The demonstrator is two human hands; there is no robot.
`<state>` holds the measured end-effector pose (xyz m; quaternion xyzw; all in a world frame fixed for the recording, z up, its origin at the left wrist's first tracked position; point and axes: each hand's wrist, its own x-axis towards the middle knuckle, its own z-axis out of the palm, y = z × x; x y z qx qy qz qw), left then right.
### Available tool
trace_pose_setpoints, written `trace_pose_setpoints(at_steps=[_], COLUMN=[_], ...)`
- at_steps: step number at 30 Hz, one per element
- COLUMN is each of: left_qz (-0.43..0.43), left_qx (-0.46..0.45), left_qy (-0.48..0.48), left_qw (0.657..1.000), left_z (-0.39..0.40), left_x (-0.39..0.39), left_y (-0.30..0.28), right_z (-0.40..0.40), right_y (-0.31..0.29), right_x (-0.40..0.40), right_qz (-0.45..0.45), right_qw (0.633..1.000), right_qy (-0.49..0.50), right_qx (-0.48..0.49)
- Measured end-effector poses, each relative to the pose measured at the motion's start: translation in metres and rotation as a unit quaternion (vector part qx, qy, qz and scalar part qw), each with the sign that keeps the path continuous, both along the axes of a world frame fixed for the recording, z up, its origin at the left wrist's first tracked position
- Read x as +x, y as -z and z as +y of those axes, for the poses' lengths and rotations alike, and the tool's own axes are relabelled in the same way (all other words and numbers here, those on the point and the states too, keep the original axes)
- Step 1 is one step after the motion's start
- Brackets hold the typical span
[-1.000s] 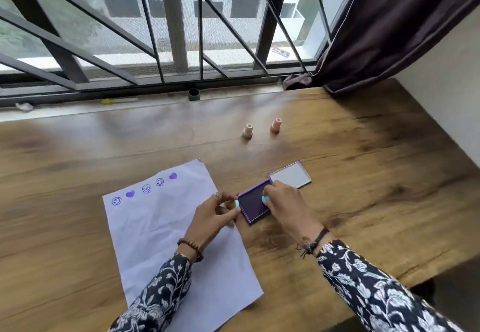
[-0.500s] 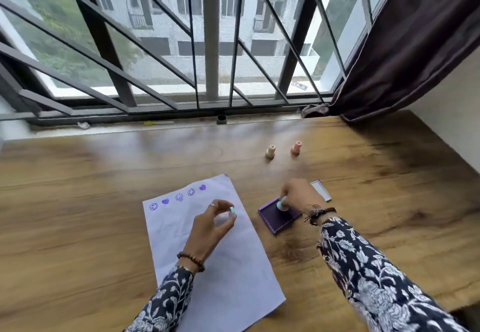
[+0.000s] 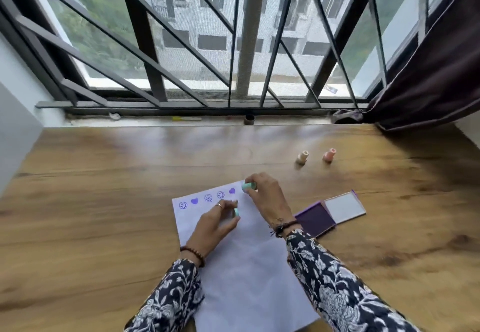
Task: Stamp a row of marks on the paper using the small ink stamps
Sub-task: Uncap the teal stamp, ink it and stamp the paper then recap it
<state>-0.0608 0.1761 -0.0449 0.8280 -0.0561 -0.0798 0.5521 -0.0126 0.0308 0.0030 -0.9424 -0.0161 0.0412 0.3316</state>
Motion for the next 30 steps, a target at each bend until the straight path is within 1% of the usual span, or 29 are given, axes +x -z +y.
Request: trace_pose_setpoints(at_steps=[6,14,19,25,28,30], left_qz=[0.007,0.009,0.011,0.020,0.022,0.020], left_qx=[-0.014,-0.016,-0.032,-0.044,-0.045,-0.043], left_qy=[0.020,0.032,0.034,0.039,0.039,0.032], left_qw=[1.000,0.999,0.999,0.998,0.998,0.998], left_z=[0.007,0.010,0.010,0.011,0.010,0.009], left_x=[0.006,0.009,0.009,0.010,0.008,0.007], left_y=[0.005,0.009,0.010,0.008,0.007,0.005], right_z=[0.006,0.011,0.013,0.017,0.017,0.010], right_y=[0.009,0.017,0.012,0.007,0.005,0.003], right_x=[0.006,0.016,0.036,0.046,0.049,0.053], right_qz=[-0.017,-0.058,-0.014,-0.007,0.011,0.047], right_qw=[0.994,0.965,0.961,0.945,0.950,0.966], right_qy=[-0.062,-0.121,-0.157,-0.220,-0.214,-0.178], right_qx=[-0.093,-0.223,-0.227,-0.244,-0.229,-0.181])
